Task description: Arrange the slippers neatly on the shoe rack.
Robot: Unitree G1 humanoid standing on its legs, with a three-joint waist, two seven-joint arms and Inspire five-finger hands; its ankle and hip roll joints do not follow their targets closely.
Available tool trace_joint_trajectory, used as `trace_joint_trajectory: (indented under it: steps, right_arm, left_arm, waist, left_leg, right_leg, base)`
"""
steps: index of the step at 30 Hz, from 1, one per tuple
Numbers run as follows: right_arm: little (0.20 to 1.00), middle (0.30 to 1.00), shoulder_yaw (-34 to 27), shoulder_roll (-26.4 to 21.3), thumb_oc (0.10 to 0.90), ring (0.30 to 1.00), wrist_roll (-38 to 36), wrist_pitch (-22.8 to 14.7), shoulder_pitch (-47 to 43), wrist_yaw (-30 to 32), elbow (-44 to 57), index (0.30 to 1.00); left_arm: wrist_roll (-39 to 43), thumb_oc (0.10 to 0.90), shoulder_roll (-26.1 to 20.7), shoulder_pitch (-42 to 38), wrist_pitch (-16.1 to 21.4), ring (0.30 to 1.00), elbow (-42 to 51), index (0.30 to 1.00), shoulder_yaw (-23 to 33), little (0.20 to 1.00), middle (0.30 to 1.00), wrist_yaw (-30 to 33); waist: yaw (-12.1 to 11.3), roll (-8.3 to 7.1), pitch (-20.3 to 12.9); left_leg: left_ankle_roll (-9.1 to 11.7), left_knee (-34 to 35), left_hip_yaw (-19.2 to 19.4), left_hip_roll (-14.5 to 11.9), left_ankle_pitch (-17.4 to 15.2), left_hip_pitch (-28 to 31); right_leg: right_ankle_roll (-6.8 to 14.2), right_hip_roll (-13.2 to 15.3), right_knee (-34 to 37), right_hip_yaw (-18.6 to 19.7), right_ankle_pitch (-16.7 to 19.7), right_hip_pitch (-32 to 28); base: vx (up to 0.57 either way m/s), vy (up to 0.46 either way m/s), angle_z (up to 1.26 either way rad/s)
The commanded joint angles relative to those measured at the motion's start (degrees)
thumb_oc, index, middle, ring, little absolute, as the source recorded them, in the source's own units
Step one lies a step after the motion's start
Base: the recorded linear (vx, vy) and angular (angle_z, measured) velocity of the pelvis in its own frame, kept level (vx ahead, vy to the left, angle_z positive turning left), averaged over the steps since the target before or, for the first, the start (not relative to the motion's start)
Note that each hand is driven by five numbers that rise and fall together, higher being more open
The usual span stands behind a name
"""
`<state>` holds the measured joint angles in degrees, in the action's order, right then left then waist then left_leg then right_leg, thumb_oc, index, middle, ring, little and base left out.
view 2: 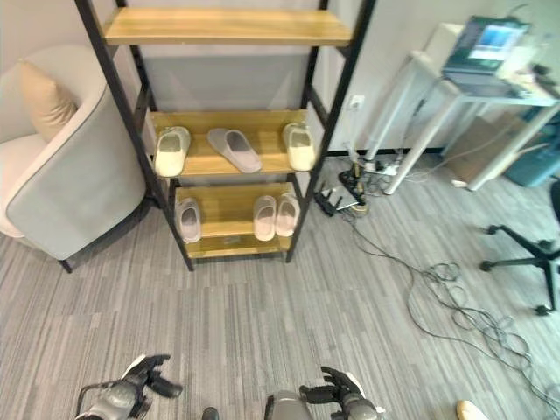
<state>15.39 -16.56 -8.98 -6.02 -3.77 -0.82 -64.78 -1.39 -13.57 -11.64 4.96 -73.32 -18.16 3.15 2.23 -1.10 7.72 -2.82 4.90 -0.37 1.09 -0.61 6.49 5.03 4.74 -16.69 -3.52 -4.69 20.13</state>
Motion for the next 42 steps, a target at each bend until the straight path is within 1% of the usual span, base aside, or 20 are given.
trace_joint_trajectory:
  steps: [1,2,5,7,9,10,11,12,13,15,16,18,20,24,25,30,33,36,38,42]
  right_arm:
    - [0.900,0.900,0.80,-0.34,0.800,0.900,1.31,-0.52,1.61,0.55,-0.21,0.900]
    - [0.900,0.900,1.21,-0.48,0.800,0.900,1.86,-0.36,1.83,0.45,-0.19,0.900]
    - [0.900,0.900,1.45,-0.62,0.800,0.900,2.28,-0.62,2.29,0.42,-0.16,0.900]
    - [0.900,0.900,2.71,-1.05,0.800,0.900,3.67,-1.05,2.20,0.41,1.80,0.900]
    - [0.900,0.900,3.29,-1.40,0.800,0.900,3.19,-1.55,1.60,0.22,4.48,0.900]
    - [0.900,0.900,3.80,-1.69,0.800,0.900,3.24,-1.75,1.11,0.53,5.56,0.900]
    - [0.900,0.900,3.80,-1.69,0.800,0.900,3.24,-1.75,1.08,0.54,5.56,0.900]
    - [0.900,0.900,4.95,-2.11,0.800,0.900,3.71,-1.84,0.41,0.86,8.01,0.900]
    - [0.900,0.900,4.94,-2.12,0.800,0.900,3.71,-1.82,0.42,0.86,8.04,0.900]
    - [0.900,0.900,6.29,-3.11,0.800,0.900,5.04,-2.28,0.00,0.88,11.61,0.900]
    - [0.900,0.900,6.73,-4.08,0.800,0.900,5.99,-3.03,-0.17,1.20,15.22,0.900]
    - [0.900,0.900,6.37,-5.42,0.800,0.900,6.46,-3.22,-0.93,1.85,19.89,0.900]
    - [0.900,0.900,6.15,-5.91,0.800,0.900,6.61,-4.28,-0.62,1.42,25.20,0.900]
    - [0.900,0.900,6.34,-7.92,0.800,0.900,7.50,-5.26,-1.40,0.21,36.57,0.900]
    - [0.900,0.900,6.32,-7.95,0.800,0.900,7.49,-5.20,-1.36,0.19,36.65,0.900]
    - [0.900,0.900,7.08,-15.20,0.800,0.900,3.06,-7.38,-3.47,-6.71,60.48,0.900]
    - [0.900,0.900,5.22,-17.51,0.800,0.900,1.88,-8.23,-4.64,-7.22,66.64,0.900]
    - [0.900,0.900,2.60,-18.14,0.800,0.900,3.69,-8.41,-6.39,-4.11,65.18,0.900]
    - [0.900,0.900,-1.34,-17.23,0.800,0.900,6.90,-8.26,-11.39,3.10,58.50,0.900]
    - [0.900,0.900,-4.90,-18.71,0.800,0.900,7.71,-8.14,-17.96,9.19,50.74,0.900]
  left_arm:
    - [-2.88,0.800,0.12,0.45,1.52,0.900,-1.51,0.900,-0.23,0.900,0.900,1.00]
    - [-3.77,0.800,0.37,0.95,1.34,0.900,-2.75,0.900,-0.49,0.900,0.900,0.73]
    - [-4.12,0.800,0.64,2.58,1.35,0.900,-4.10,0.900,0.17,0.900,0.900,0.32]
    - [-3.24,0.800,0.86,4.91,0.62,0.900,-5.94,0.900,2.79,0.900,0.900,0.40]
    - [-2.41,0.800,0.99,5.73,0.36,0.900,-6.67,0.900,3.95,0.900,0.900,0.55]
    - [-1.89,0.800,1.09,5.52,0.14,0.900,-6.55,0.900,4.14,0.900,0.900,0.88]
    - [-1.89,0.800,1.09,5.51,0.13,0.900,-6.54,0.900,4.15,0.900,0.900,0.88]
    - [-1.36,0.800,1.35,5.39,-0.03,0.900,-6.04,0.900,4.19,0.900,0.900,1.39]
    - [-1.36,0.800,1.35,5.39,-0.04,0.900,-6.03,0.900,4.19,0.900,0.900,1.39]
    - [-1.12,0.800,1.85,5.72,0.01,0.900,-5.53,0.900,4.18,0.900,0.900,1.63]
    - [-1.72,0.800,2.39,5.90,0.19,0.900,-5.12,0.900,3.40,0.900,0.900,1.82]
    - [-2.63,0.800,2.63,5.50,0.31,0.900,-4.82,0.900,1.62,0.900,0.900,1.92]
    - [-3.34,0.800,3.08,6.06,0.38,0.900,-5.17,0.900,1.47,0.900,0.900,1.88]
    - [-6.95,0.800,2.47,6.10,0.45,0.900,-4.62,0.900,0.25,0.900,0.900,1.98]
    - [-6.96,0.800,2.47,6.12,0.44,0.900,-4.61,0.900,0.24,0.900,0.900,1.97]
    - [-7.52,0.800,0.32,5.48,0.79,0.900,-4.15,0.900,1.33,0.900,0.900,1.49]
    - [-8.11,0.800,0.61,5.81,1.00,0.900,-4.63,0.900,1.27,0.900,0.900,0.81]
    - [-7.88,0.800,0.96,6.41,1.16,0.900,-4.51,0.900,1.34,0.900,0.900,0.45]
    - [-7.26,0.800,1.72,7.17,1.23,0.900,-4.35,0.900,0.70,0.900,0.900,0.44]
    - [-7.40,0.800,2.36,7.86,1.37,0.900,-4.77,0.900,-0.86,0.900,0.900,0.80]
  waist:
    - [0.97,-0.66,0.96]
    - [1.49,-0.67,0.60]
    - [1.31,-0.70,-0.62]
    - [0.78,-0.64,-2.11]
    - [0.37,-0.81,-1.73]
    - [0.11,-1.35,-0.89]
    - [0.23,-1.27,-0.93]
    - [-0.56,-2.11,-0.03]
    - [-0.57,-2.07,0.00]
    - [-1.36,-2.43,-0.16]
    - [-2.16,-2.44,-0.48]
    - [-2.95,-2.28,-0.12]
    - [-2.43,-1.57,-1.02]
    - [-1.91,-1.52,-3.49]
    - [-1.96,-1.53,-3.46]
    - [-2.11,-1.91,-5.09]
    - [-2.24,-1.78,-5.79]
    - [-2.39,-1.60,-6.34]
    - [-3.02,-1.37,-6.49]
    - [-4.00,-1.46,-6.35]
  left_leg:
    - [1.27,-7.42,0.06,2.15,-4.84,-4.57]
    - [1.62,-7.16,-1.17,2.27,-5.84,-2.99]
    - [2.04,-7.12,-2.12,1.91,-6.94,-1.94]
    - [3.68,-8.44,-3.00,0.39,-6.96,-1.52]
    - [5.83,-14.66,-2.88,-0.45,-4.94,-3.77]
    - [7.12,-20.59,-2.16,-0.96,-2.97,-6.91]
    - [7.14,-21.08,-2.29,-1.00,-3.19,-7.25]
    - [7.28,-26.78,0.07,-2.30,-2.07,-10.71]
    - [7.28,-26.97,0.07,-2.35,-2.18,-10.78]
    - [6.66,-22.15,1.84,-4.13,-3.54,-11.17]
    - [6.58,-14.89,1.53,-5.65,-2.64,-11.30]
    - [6.99,-9.44,0.62,-6.76,2.59,-13.89]
    - [7.15,-4.27,0.91,-6.94,3.07,-11.55]
    - [6.34,-1.08,1.68,-5.15,2.70,-7.57]
    - [6.33,-1.07,1.73,-5.15,2.68,-7.50]
    - [5.29,-0.50,2.99,-3.80,1.22,-5.39]
    - [5.00,-0.14,3.35,-3.43,0.74,-4.70]
    - [4.77,0.10,3.38,-3.08,0.39,-4.36]
    - [4.49,0.10,3.15,-2.58,0.27,-4.51]
    - [4.74,0.10,2.48,-2.02,0.46,-6.00]
  right_leg:
    - [3.12,-0.73,10.37,3.98,5.61,-9.29]
    - [3.25,-0.63,12.10,5.43,7.38,-7.97]
    - [2.96,-0.32,14.07,5.53,7.66,-9.94]
    - [1.40,-1.58,14.65,5.16,6.83,-12.57]
    - [0.22,-2.08,14.47,4.04,5.69,-14.29]
    - [-0.44,-1.61,14.27,3.38,5.30,-15.08]
    - [-0.45,-1.66,14.23,3.25,5.28,-14.99]
    - [-1.47,-1.34,14.65,2.15,4.06,-16.91]
    - [-1.47,-1.38,14.65,2.15,4.06,-16.93]
    - [-1.30,-1.24,16.09,1.27,3.10,-19.14]
    - [-0.90,-1.27,16.77,0.60,2.62,-20.14]
    - [-0.90,-1.70,16.81,-0.01,1.54,-21.36]
    - [-0.31,-2.17,16.56,0.35,0.88,-21.71]
    - [0.75,-0.63,16.91,1.69,1.51,-22.21]
    - [0.75,-0.63,16.93,1.74,1.52,-22.26]
    - [2.15,0.94,18.18,2.60,2.38,-22.95]
    - [2.58,1.28,18.65,2.83,2.61,-23.27]
    - [2.80,1.53,19.17,2.80,2.82,-23.53]
    - [2.89,1.80,19.98,2.57,3.20,-23.90]
    - [3.08,2.06,21.21,1.40,3.47,-23.91]
  base:
    - [0.39,-0.213,0.59]
    - [0.27,-0.179,0.45]
    - [0.25,-0.184,0.38]
    - [0.25,-0.251,0.26]
    - [0.10,-0.190,0.34]
    - [0.02,-0.111,0.34]
    - [0.02,-0.146,0.34]
    - [0.02,-0.086,0.30]
    - [0.07,-0.099,0.31]
    - [0.15,0.015,0.19]
    - [0.18,0.074,0.29]
    - [0.15,0.081,0.28]
    - [0.15,0.126,-0.05]
    - [0.13,0.153,-0.41]
    - [0.12,0.167,-0.30]
    - [0.08,0.109,-0.08]
    - [0.06,0.057,0.01]
    - [0.06,0.053,0.00]
    - [0.05,0.042,-0.03]
    - [0.03,0.016,0.04]
